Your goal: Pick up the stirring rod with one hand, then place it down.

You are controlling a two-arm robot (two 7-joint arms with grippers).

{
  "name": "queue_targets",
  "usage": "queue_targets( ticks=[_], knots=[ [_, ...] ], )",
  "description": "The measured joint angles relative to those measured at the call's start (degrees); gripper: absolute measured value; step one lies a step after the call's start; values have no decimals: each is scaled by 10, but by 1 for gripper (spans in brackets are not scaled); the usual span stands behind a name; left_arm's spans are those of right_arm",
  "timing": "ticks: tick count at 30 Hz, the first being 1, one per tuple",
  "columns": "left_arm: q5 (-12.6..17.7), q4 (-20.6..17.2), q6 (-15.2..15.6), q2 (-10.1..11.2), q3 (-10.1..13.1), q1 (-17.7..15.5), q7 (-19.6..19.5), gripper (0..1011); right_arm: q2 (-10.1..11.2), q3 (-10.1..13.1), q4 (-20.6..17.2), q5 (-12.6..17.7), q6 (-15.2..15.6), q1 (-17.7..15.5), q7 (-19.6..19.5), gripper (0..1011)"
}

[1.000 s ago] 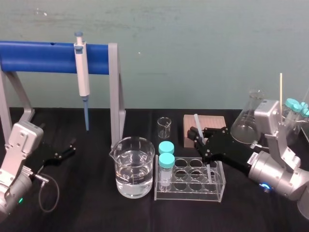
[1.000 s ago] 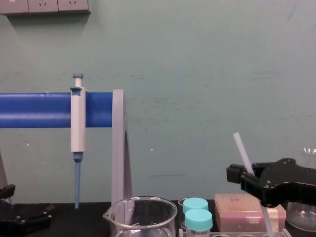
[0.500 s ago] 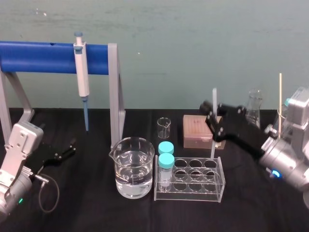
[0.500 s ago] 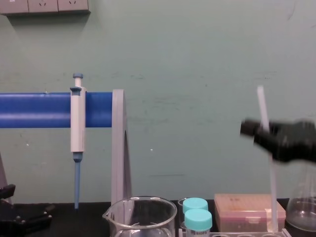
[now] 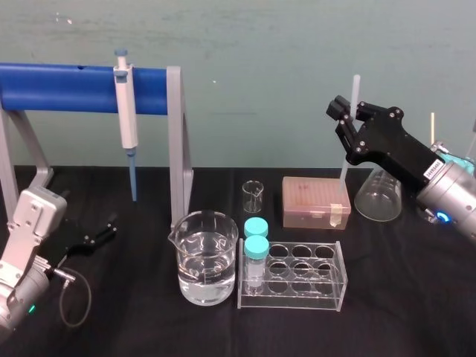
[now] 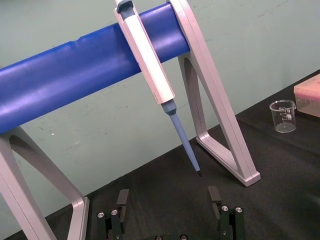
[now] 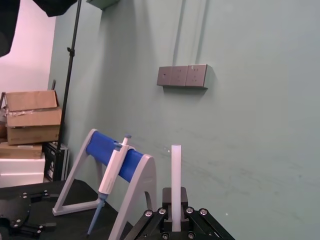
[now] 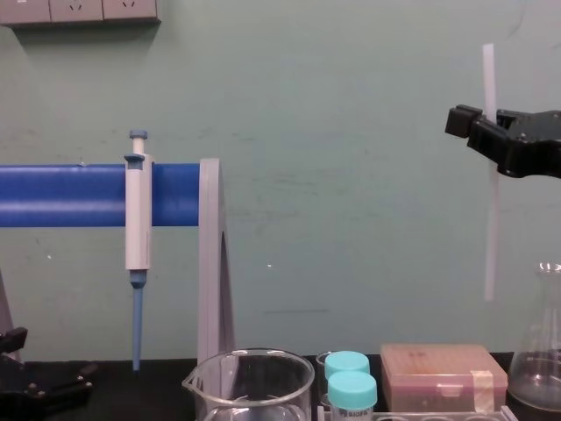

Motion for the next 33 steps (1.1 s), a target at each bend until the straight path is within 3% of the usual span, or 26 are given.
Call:
queue_targets(
  ticks=[33],
  knots=[
    [0, 0, 0, 0, 0, 0, 0, 1000, 6, -6, 16, 10, 16, 7, 7, 58]
  ],
)
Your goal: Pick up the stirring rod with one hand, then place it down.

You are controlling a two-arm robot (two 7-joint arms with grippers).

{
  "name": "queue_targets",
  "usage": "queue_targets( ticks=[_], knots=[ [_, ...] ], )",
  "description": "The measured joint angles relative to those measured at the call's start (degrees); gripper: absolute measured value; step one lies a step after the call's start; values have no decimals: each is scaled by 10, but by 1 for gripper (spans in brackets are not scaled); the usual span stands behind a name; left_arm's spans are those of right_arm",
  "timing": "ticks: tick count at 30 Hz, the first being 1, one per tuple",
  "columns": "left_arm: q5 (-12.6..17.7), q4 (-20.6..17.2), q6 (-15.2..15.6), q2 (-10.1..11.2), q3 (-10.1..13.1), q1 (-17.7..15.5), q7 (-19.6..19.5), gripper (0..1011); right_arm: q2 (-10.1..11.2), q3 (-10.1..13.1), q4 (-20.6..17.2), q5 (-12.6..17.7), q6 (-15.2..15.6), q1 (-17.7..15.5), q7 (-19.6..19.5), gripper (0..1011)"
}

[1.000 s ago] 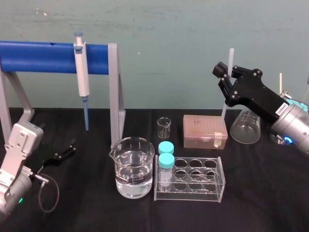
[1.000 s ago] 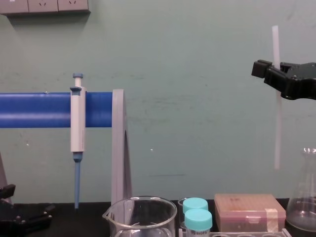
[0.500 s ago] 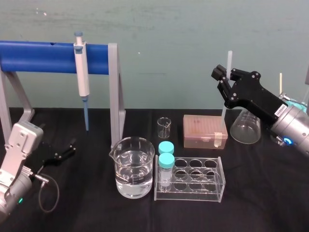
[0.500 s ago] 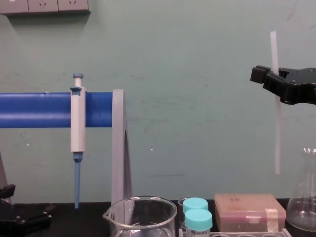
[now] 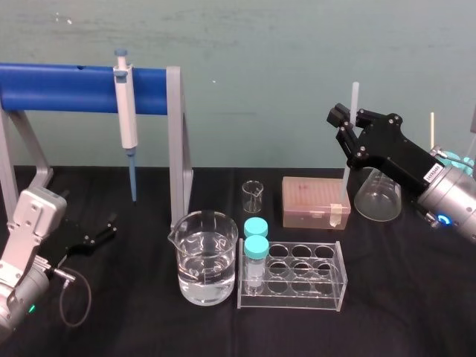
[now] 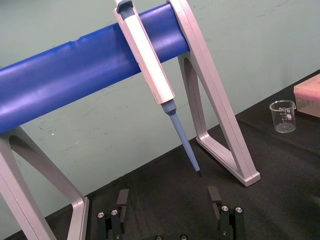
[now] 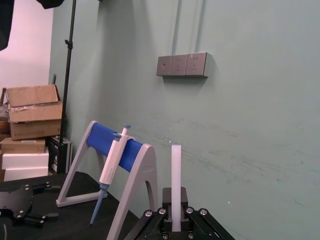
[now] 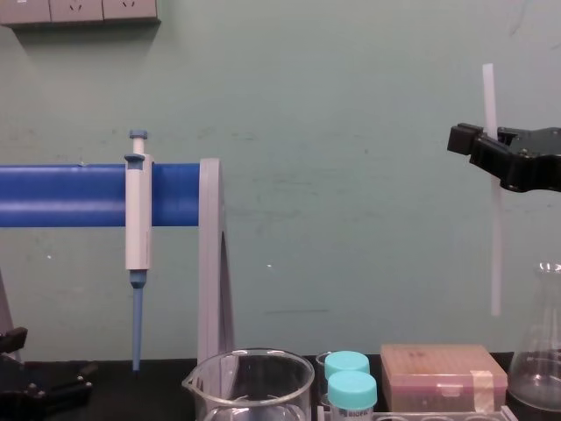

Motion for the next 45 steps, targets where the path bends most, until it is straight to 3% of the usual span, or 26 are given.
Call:
queue_targets(
  ticks=[45],
  knots=[
    [0, 0, 0, 0, 0, 0, 0, 1000, 4, -3, -5, 8, 6, -8, 2, 58]
  ],
)
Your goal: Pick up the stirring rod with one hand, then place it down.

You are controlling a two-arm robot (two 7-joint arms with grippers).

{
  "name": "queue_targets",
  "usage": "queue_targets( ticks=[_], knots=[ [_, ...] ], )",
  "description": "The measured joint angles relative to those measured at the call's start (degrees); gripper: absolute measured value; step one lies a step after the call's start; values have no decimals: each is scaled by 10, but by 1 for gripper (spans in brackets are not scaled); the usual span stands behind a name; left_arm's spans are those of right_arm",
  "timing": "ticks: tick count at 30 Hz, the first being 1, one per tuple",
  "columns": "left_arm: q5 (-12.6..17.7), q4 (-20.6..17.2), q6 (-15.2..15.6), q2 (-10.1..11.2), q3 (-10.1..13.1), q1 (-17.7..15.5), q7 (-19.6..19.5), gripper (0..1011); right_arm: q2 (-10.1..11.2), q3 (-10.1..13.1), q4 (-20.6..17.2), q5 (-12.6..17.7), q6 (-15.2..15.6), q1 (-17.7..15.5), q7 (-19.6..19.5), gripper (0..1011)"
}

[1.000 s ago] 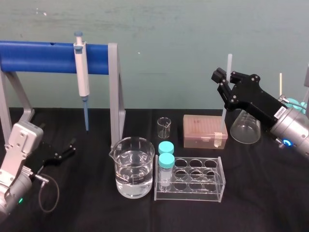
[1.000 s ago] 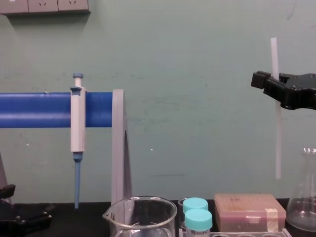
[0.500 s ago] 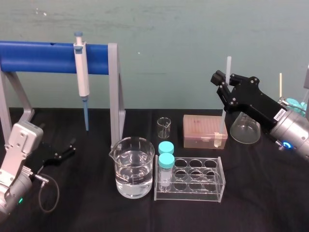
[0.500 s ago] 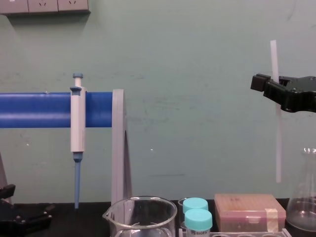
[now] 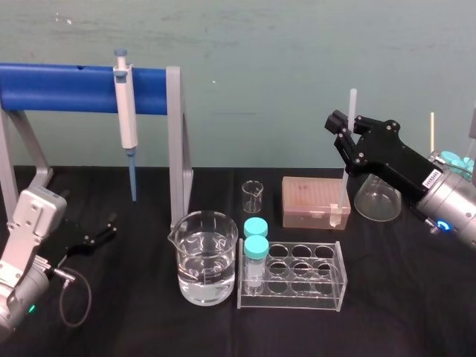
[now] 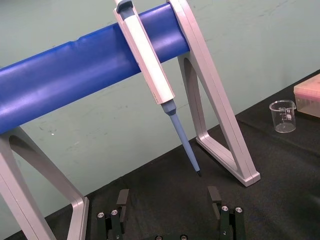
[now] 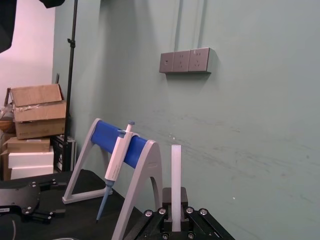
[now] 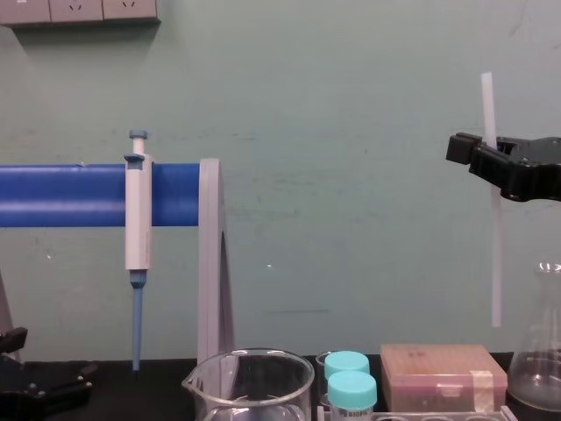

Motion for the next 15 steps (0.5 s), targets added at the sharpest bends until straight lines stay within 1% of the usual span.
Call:
queue_targets(
  ticks=[15],
  knots=[
    [0, 0, 0, 0, 0, 0, 0, 1000, 0, -1, -2, 0, 2, -2, -2, 58]
  ],
)
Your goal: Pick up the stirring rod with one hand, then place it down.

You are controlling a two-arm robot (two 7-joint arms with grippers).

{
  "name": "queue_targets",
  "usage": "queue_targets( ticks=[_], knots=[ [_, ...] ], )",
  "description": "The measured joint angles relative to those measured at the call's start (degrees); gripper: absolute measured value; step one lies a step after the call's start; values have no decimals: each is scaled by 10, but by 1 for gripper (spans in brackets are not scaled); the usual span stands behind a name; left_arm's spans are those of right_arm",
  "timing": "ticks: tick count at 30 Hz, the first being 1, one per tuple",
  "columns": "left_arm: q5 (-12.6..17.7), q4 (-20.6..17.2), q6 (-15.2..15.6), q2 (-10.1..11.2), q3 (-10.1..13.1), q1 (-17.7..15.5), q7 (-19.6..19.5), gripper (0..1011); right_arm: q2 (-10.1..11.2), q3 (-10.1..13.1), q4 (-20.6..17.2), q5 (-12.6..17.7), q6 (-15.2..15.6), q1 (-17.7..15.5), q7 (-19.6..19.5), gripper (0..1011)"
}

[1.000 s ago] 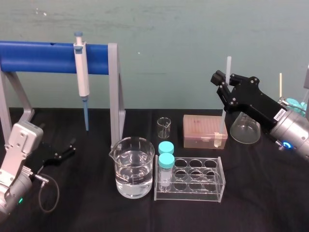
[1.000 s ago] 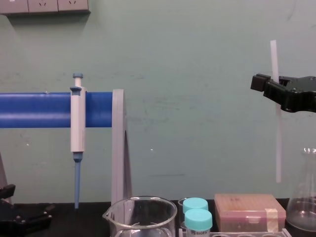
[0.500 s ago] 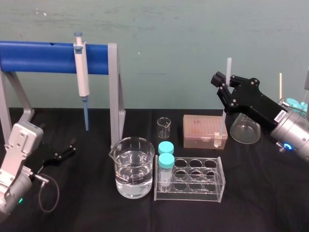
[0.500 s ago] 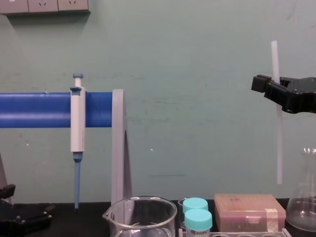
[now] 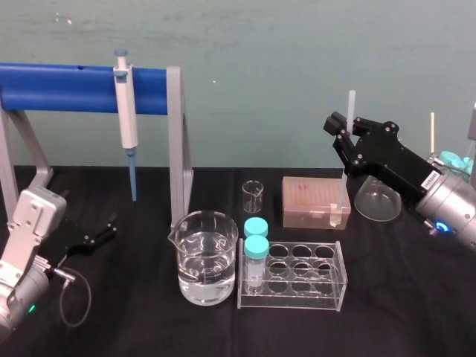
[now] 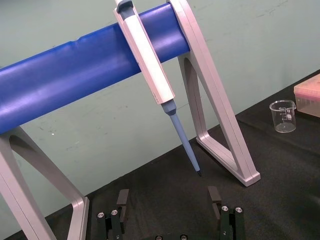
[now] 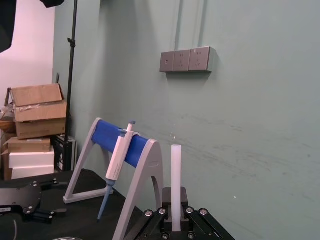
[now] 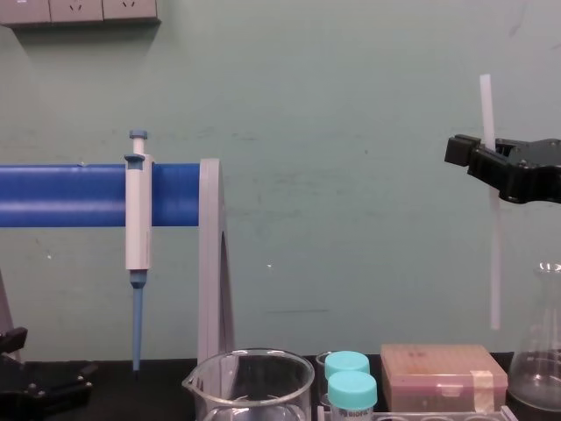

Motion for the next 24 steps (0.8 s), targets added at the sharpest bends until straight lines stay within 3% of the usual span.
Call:
queue_targets(
  ticks=[24],
  knots=[
    [0, 0, 0, 0, 0, 0, 0, 1000, -4, -6, 3, 0, 2, 3, -1, 58]
  ],
)
